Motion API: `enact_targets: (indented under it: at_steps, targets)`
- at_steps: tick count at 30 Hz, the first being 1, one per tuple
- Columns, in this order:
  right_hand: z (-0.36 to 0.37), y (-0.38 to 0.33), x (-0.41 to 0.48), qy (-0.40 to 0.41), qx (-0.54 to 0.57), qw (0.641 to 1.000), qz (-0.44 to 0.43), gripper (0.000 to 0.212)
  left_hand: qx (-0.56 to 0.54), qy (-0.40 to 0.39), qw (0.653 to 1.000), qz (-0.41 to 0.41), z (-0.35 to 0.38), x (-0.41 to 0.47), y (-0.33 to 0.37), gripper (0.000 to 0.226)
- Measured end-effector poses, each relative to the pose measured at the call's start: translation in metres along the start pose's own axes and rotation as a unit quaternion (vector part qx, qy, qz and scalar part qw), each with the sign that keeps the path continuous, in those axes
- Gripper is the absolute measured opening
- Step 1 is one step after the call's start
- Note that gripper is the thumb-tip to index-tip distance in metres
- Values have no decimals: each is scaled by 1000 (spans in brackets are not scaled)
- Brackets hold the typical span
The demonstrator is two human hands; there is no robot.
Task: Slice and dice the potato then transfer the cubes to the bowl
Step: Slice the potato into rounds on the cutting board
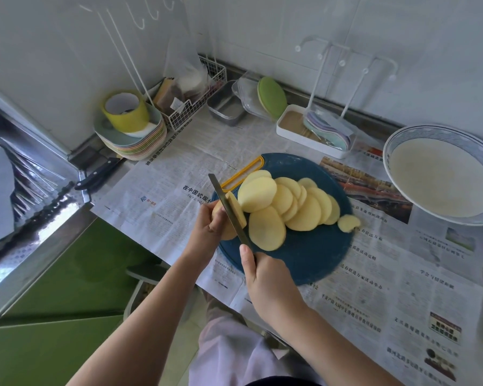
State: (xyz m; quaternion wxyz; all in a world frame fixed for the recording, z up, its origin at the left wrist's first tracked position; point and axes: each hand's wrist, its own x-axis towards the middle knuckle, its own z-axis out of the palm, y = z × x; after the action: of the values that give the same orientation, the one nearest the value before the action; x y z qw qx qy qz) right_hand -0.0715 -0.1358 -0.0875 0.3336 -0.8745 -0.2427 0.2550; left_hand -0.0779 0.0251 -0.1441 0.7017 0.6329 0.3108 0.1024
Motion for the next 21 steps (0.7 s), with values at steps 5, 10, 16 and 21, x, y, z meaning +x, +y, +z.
enact_targets:
  at_steps: [5,10,16,21]
  targets:
    - [5,12,1,17,2,1000,-11,55,0,-6,1000,4,1,-2,-1,54]
    - [7,16,1,21,19,1000,-14,54,8,-6,1000,4,1,-2,1,62]
    - [-2,9,5,0,57,998,10,56,20,5,999,30,9,-7,4,86]
    - [4,12,8,5,37,999,-2,54,7,-4,1000,15,4,-4,4,94]
